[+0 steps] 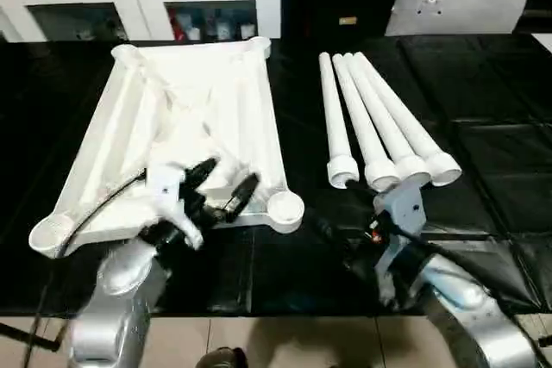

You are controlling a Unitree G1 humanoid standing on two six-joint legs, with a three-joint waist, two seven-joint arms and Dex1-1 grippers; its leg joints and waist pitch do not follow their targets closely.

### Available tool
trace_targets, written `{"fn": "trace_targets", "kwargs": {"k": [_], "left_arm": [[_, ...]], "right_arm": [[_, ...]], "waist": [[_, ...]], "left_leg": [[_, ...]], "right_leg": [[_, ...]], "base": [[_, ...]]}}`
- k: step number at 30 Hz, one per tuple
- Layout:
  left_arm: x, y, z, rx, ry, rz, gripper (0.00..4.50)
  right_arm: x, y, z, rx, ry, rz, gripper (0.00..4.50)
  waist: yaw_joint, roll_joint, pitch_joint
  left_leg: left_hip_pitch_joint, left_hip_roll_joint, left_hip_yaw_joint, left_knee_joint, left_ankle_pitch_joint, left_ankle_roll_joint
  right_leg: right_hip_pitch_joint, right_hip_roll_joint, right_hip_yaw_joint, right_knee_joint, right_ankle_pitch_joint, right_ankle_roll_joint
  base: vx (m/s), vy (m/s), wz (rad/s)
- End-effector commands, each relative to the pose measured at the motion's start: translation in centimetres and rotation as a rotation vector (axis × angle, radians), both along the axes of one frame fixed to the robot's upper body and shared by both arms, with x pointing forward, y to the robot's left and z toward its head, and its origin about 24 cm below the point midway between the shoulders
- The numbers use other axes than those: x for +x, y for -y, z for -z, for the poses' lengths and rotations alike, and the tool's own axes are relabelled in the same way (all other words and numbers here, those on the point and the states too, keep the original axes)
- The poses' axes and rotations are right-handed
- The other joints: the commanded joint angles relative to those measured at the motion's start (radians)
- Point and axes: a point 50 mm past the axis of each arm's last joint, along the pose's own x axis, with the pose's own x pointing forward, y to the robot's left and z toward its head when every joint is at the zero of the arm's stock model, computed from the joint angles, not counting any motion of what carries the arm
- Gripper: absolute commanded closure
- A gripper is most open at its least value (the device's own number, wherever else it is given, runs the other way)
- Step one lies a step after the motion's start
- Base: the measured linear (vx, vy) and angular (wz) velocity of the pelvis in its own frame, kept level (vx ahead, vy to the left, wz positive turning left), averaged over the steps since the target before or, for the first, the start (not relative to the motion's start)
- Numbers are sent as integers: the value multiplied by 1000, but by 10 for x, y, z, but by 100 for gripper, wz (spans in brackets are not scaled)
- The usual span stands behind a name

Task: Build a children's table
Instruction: Move table base

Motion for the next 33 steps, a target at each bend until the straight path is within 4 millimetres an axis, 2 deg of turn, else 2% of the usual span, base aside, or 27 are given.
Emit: {"fn": "trace_targets", "kwargs": {"k": [1, 2, 5, 8, 11, 12, 13, 14, 15, 16, 17, 18, 19, 20, 21, 22, 23, 24, 25, 26, 27, 29, 30, 31, 32, 33], "left_arm": [[-2, -3, -4, 22, 33, -66, 0], [-4, -3, -3, 49, 39, -117, 0], [-5, -1, -4, 71, 54, -144, 0], [-7, -2, -5, 77, 56, -166, 0], [-10, -3, -5, 96, 54, -205, 0], [-11, -3, -6, 94, 54, -211, 0], [-11, -3, -6, 93, 55, -214, 0], [-12, -4, -6, 94, 54, -218, 0], [-12, -4, -5, 96, 54, -219, 0], [-12, -4, -5, 99, 51, -221, 0], [-13, -4, -4, 100, 48, -223, 0], [-14, -4, -4, 100, 47, -224, 0], [-16, -4, -2, 78, 32, -231, 0], [-17, -4, 0, 64, 10, -243, 0], [-18, -5, 1, 70, 4, -250, 0], [-18, -5, 1, 70, 4, -250, 0], [-18, -5, 1, 72, 0, -254, 0], [-19, -6, 2, 74, -4, -260, 0], [-19, -7, 3, 75, -6, -263, 0], [-19, -7, 3, 74, -6, -263, 0], [-20, -7, 4, 72, -7, -261, 0], [-20, -6, 5, 69, -14, -259, 0], [-20, -5, 5, 66, -18, -256, 0], [-20, -5, 5, 66, -18, -256, 0], [-21, -5, 5, 64, -20, -255, 0], [-21, -4, 5, 66, -23, -253, 0]], "right_arm": [[0, 1, -2, 7, 22, 40, 1], [0, 2, -4, 21, 41, 80, 1], [2, 4, -4, 34, 42, 114, 1], [3, 4, -3, 40, 27, 124, 1], [3, 3, 0, 26, 18, 131, 1], [2, 3, 0, 25, 17, 131, 1], [2, 3, 1, 26, 16, 131, 1], [1, 2, 1, 29, 14, 130, 1], [1, 2, 2, 29, 13, 130, 1], [1, 2, 2, 27, 12, 130, 1], [1, 2, 2, 25, 10, 130, 1], [1, 2, 3, 24, 9, 129, 1], [0, 2, 3, 21, 6, 129, 1], [0, 2, 3, 20, 5, 129, 1], [1, 2, 4, 18, 4, 129, 1], [1, 2, 4, 18, 4, 129, 1], [1, 2, 4, 16, 3, 129, 1], [1, 2, 4, 15, 2, 128, 1], [0, 2, 4, 13, 0, 125, 1], [0, 2, 4, 13, 0, 124, 1], [0, 2, 4, 12, -1, 123, 1], [0, 3, 4, 10, -1, 124, 1], [0, 3, 4, 8, -2, 124, 1], [0, 3, 4, 8, -2, 124, 1], [-1, 3, 4, 7, -2, 124, 1], [-1, 4, 5, 5, -3, 125, 1]], "waist": [[-5, -9, -40], [-6, -14, -38], [-3, -10, -40], [-2, -11, -42], [-2, -13, -45], [-2, -11, -45], [-3, -9, -46], [-4, -11, -46], [-11, -2, -45], [-16, -3, -47], [-19, 3, -48], [-30, 18, -47], [-34, 10, -48], [-40, 2, -45], [-32, -38, -43], [-19, -47, -41], [2, -39, -41], [10, -40, -32], [9, -42, -29], [8, -36, -29], [8, -32, -35], [8, -29, -41], [6, -17, -54], [6, -13, -61], [7, -10, -76], [5, -6, -99]], "left_leg": [[31, 75, -33, -83, -283, 13], [28, 75, -34, -85, -288, 2], [31, 74, -36, -86, -287, -11], [29, 73, -37, -86, -276, -16], [27, 73, -36, -81, -244, -3], [29, 73, -38, -81, -233, -3], [33, 77, -42, -84, -236, -16], [38, 84, -49, -87, -243, -42], [46, 101, -64, -97, -279, -74], [54, 117, -75, -104, -296, -81], [62, 140, -92, -114, -306, -77], [73, 203, -132, -145, -315, -15], [71, 203, -127, -142, -319, 23], [49, 173, -102, -126, -322, 92], [7, 52, -24, -51, -306, 108], [-6, 9, -6, -2, -225, 97], [4, 18, -16, 0, -156, 77], [1, 40, -28, -29, -135, 17], [0, 43, -29, -36, -155, 1], [8, 51, -34, -51, -202, -34], [13, 58, -37, -62, -233, -53], [17, 68, -40, -72, -246, -55], [7, 77, -45, -75, -145, -34], [3, 78, -48, -72, -63, -20], [4, 74, -45, -47, 111, 31], [-7, 60, -46, -13, 365, 110]], "right_leg": [[3, -74, 36, -83, -103, -186], [4, -75, 37, -86, -127, -169], [1, -72, 37, -84, -113, -147], [3, -72, 36, -81, -68, -142], [6, -72, 35, -77, -8, -145], [6, -69, 33, -74, 7, -146], [6, -61, 28, -73, 14, -146], [8, -48, 20, -67, 34, -143], [6, -30, 9, -61, 43, -138], [5, -20, 2, -53, 49, -143], [1, -16, -5, -41, 53, -151], [-15, -20, -21, -2, 21, -173], [-16, -27, -20, 1, 15, -179], [-8, -51, -8, -20, 30, -225], [9, -74, 17, -99, 0, -292], [24, -98, 26, -118, -87, -272], [21, -129, 38, -131, -205, -223], [11, -108, 36, -139, -516, -52], [5, -100, 36, -140, -578, -23], [-2, -84, 27, -136, -625, -1], [-4, -69, 23, -127, -561, -3], [-8, -57, 21, -111, -434, -23], [-8, -44, 16, -83, -132, -88], [-8, -38, 11, -68, 18, -117], [-18, -27, -1, -39, 306, -168], [-27, -16, -19, -5, 607, -206]], "base": [[0, 0, 0], [0, 0, 0], [0, 0, 0], [0, 0, 0], [0, 0, 0], [0, 0, 0], [0, 0, 0], [0, 0, 0], [0, 0, 0], [0, 0, 0], [0, 0, 0], [-14, -73, 10], [-14, -73, 10], [-20, -115, 12], [-27, -114, 4], [-27, -114, 4], [-45, -103, -1], [-53, -94, -4], [-53, -94, -4], [0, 0, 0], [0, 0, 0], [0, 0, 0], [10, 52, -3], [10, 52, -3], [18, 59, -2], [6, 56, 0]]}}
